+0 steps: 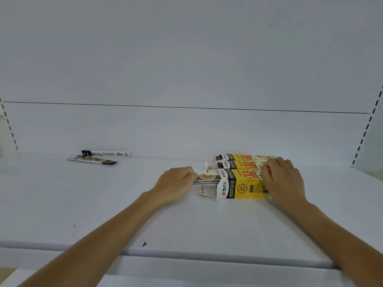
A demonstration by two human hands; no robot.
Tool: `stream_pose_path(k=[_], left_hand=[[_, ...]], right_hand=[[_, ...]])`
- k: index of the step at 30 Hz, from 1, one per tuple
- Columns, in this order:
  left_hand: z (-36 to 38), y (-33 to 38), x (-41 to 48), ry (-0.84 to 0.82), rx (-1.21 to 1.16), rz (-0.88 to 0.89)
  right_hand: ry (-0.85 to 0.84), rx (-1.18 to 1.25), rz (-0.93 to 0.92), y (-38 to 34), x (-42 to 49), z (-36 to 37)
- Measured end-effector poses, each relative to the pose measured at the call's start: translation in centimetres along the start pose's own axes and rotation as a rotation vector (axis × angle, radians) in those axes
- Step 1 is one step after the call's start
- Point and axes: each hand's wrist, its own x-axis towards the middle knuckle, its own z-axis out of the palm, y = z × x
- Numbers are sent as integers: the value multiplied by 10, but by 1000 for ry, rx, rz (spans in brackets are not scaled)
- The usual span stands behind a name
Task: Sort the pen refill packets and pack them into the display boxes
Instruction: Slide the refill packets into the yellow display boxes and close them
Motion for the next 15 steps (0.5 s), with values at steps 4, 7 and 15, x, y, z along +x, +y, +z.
stream_pose_path(k=[4,7,15], left_hand=[[16,32,12,-129,-244,-8],[26,48,16,-170,-279,-1],[-16,0,-4,-20,-181,-272]], right_hand=[[-36,-42,31,4,2,5],[-48,-73,10,6,0,5],[-133,92,94,0,1,-11]])
